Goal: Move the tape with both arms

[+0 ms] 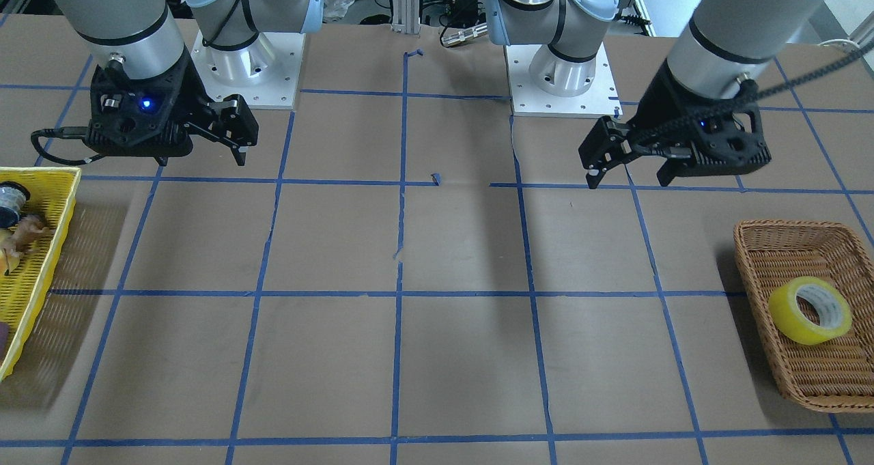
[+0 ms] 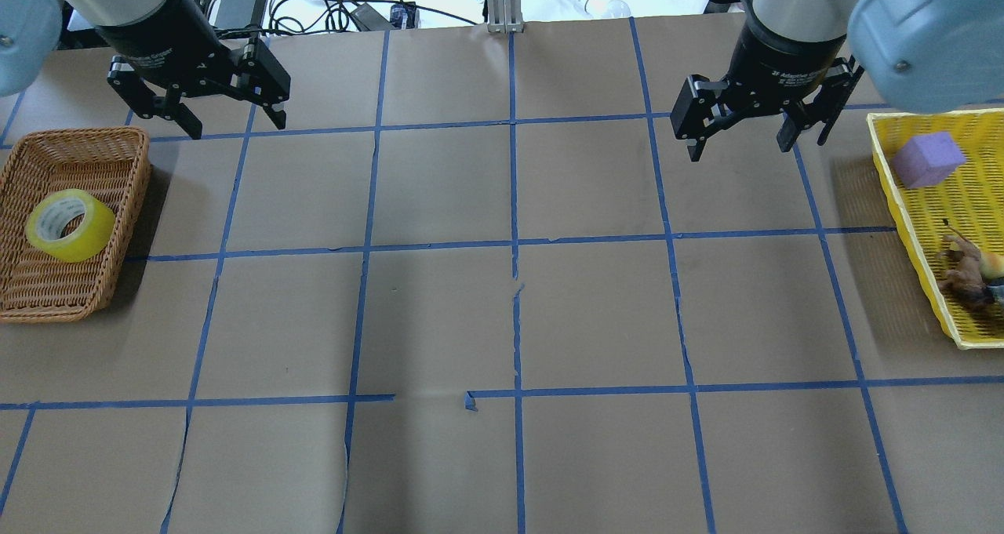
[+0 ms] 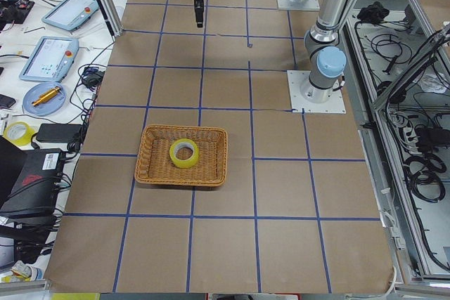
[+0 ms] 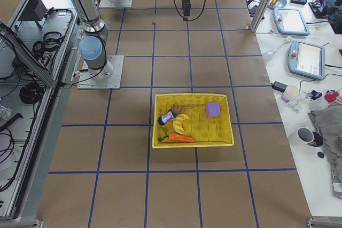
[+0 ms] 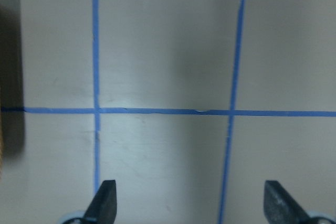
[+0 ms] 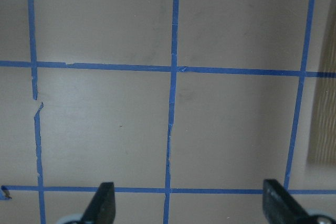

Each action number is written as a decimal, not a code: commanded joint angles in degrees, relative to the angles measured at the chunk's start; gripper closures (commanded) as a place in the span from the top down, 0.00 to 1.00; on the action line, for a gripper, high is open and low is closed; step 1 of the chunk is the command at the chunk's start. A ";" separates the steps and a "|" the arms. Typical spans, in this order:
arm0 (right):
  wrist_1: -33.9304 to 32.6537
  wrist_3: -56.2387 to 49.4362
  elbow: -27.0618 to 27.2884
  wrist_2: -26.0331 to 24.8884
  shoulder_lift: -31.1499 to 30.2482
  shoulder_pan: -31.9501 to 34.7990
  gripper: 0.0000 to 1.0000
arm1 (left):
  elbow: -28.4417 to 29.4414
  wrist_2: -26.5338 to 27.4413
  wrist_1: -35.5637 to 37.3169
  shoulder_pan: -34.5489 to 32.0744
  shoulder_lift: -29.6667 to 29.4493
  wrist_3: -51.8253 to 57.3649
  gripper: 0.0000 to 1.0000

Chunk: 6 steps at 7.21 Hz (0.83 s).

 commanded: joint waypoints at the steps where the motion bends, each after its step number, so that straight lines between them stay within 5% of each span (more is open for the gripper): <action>1: -0.04 0.05 0.24 0.19 0.00 -0.04 1.00 | -2.50 0.41 -0.64 -2.07 4.55 -5.53 1.00; 4: -0.13 0.05 0.24 0.54 0.00 -0.13 1.00 | -5.15 6.09 0.24 -2.59 5.89 -1.61 1.00; 6: -3.46 0.05 0.15 0.10 0.00 -0.13 1.00 | -4.80 4.38 0.33 -2.68 5.72 -1.77 1.00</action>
